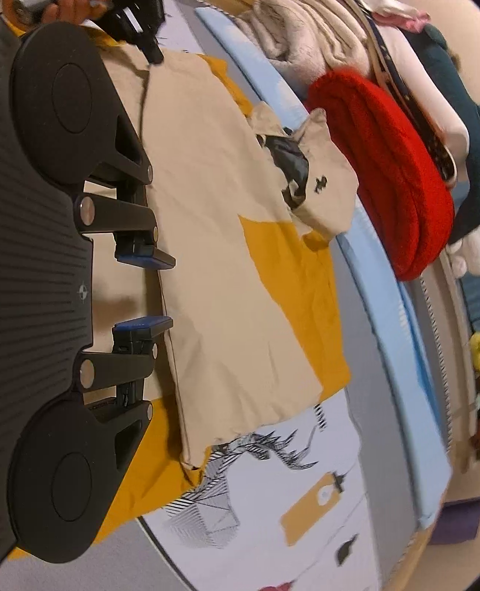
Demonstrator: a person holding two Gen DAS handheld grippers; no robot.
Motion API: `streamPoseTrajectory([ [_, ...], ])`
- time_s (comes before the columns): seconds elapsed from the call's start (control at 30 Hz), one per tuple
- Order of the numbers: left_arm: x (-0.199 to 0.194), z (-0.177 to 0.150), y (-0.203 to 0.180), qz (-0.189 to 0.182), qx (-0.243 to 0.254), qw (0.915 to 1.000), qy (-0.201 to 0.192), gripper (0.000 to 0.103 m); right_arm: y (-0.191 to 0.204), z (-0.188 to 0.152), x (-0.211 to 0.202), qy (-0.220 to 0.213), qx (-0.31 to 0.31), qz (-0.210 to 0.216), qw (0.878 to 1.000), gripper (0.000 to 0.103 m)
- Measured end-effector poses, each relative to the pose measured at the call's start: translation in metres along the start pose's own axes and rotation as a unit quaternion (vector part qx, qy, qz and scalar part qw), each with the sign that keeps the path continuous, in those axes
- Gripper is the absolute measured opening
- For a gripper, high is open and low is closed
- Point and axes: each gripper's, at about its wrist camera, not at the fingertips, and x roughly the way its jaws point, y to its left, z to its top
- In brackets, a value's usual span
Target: Fold large clothes
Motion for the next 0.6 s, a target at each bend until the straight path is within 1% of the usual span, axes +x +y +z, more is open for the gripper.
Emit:
streamPoseTrajectory([
  [0.07,-0.023,-0.003,-0.017,0.008,0.021,0.9997,-0.007,0.000,-0.006,0.003,0.002,0.003,0.019,0.001,1.000,0.029],
  [0.1,-0.031,-0.005,-0.023,0.021,0.036,0.9991,-0.005,0.001,-0.008,0.004,0.003,0.004,0.029,0.001,1.000,0.029],
  [0.13,-0.035,-0.006,-0.027,0.040,0.048,0.9981,-0.002,0.002,-0.012,0.006,0.004,0.005,0.040,0.001,0.999,0.029],
  [0.17,-0.037,-0.007,-0.029,0.070,0.062,0.9955,-0.008,0.004,-0.015,0.006,0.005,0.006,0.049,-0.001,0.999,0.029],
  [0.2,-0.039,-0.008,-0.030,0.109,0.083,0.9903,-0.023,0.007,-0.019,0.007,0.006,0.007,0.060,-0.005,0.998,0.029],
  [0.23,-0.040,-0.008,-0.033,0.142,0.105,0.9834,-0.040,0.012,-0.022,0.007,0.008,0.010,0.070,-0.010,0.997,0.029],
  [0.27,-0.040,-0.009,-0.034,0.163,0.124,0.9773,-0.052,0.012,-0.027,0.006,0.009,0.014,0.080,-0.022,0.996,0.029],
  [0.3,-0.039,-0.008,-0.036,0.161,0.134,0.9765,-0.053,0.012,-0.031,0.005,0.011,0.021,0.087,-0.038,0.995,0.029],
  [0.37,-0.036,-0.008,-0.038,0.129,0.143,0.9806,-0.038,0.014,-0.037,0.003,0.012,0.029,0.093,-0.072,0.993,0.029],
  [0.4,-0.032,-0.009,-0.038,0.116,0.149,0.9816,-0.029,0.016,-0.039,0.002,0.011,0.028,0.096,-0.083,0.991,0.029],
  [0.43,-0.027,-0.011,-0.036,0.108,0.153,0.9820,-0.021,0.016,-0.040,0.003,0.009,0.022,0.099,-0.086,0.991,0.029],
  [0.53,-0.008,-0.013,-0.023,0.120,0.153,0.9809,0.003,0.016,-0.030,0.005,0.000,-0.013,0.082,-0.076,0.994,0.029],
  [0.6,0.005,-0.014,-0.008,0.131,0.138,0.9809,0.038,0.016,-0.022,0.007,-0.006,-0.041,0.063,-0.053,0.996,0.029],
])
